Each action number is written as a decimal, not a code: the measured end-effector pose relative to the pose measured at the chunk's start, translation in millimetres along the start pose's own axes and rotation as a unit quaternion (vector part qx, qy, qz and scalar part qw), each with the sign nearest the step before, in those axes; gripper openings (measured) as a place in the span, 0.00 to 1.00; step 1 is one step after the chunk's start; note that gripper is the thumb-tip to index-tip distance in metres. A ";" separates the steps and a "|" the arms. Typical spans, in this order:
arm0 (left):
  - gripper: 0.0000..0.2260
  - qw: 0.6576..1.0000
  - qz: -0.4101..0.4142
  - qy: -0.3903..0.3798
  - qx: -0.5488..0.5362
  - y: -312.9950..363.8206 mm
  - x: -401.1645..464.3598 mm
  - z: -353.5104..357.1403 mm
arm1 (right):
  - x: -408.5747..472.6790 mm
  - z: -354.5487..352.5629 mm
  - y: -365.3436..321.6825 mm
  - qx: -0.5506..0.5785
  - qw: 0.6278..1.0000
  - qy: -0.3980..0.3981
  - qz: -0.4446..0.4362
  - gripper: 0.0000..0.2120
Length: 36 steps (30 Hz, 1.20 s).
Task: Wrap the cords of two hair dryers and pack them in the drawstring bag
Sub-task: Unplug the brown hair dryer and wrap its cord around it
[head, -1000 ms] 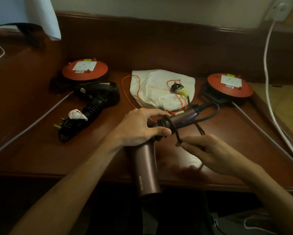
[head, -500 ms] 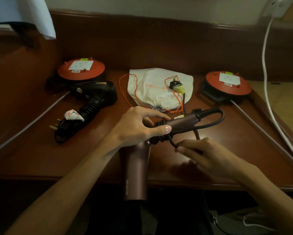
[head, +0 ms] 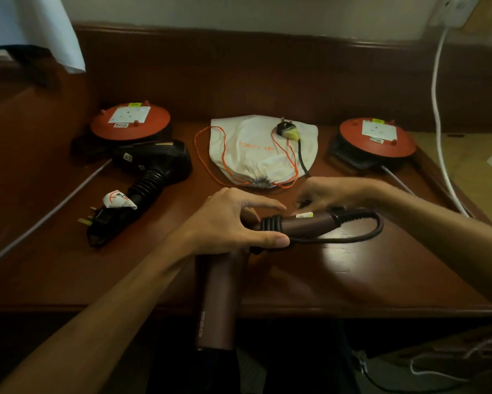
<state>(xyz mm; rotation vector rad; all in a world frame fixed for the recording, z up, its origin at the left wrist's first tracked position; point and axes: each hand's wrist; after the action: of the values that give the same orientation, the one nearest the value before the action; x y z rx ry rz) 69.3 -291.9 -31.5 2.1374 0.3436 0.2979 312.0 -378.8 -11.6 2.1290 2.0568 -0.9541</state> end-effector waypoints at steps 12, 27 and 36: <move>0.37 0.986 -0.057 -0.025 0.156 16.5 22.1 6.2 | -38.4 -38.2 -70.4 -0.138 0.987 -0.074 -0.021 0.09; 0.18 0.991 -0.013 0.096 0.087 -0.9 6.8 4.8 | -113.4 -35.3 -76.2 -0.124 0.984 0.105 -0.068 0.08; 0.20 0.996 -0.014 0.090 -0.011 0.4 -2.5 -1.1 | -71.8 88.0 -34.0 -0.033 0.963 0.253 -0.084 0.09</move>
<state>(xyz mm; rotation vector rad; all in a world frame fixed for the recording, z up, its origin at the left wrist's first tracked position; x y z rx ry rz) 66.7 -292.1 -30.7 2.0879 0.4710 0.4766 250.3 -476.5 -38.3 2.3810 2.4758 -0.3568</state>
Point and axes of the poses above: each hand's wrist, its own x-axis towards the middle knuckle, its own z-axis out of the palm, y = z × x, and after that the axes turned 8 degrees about -x, right-handed
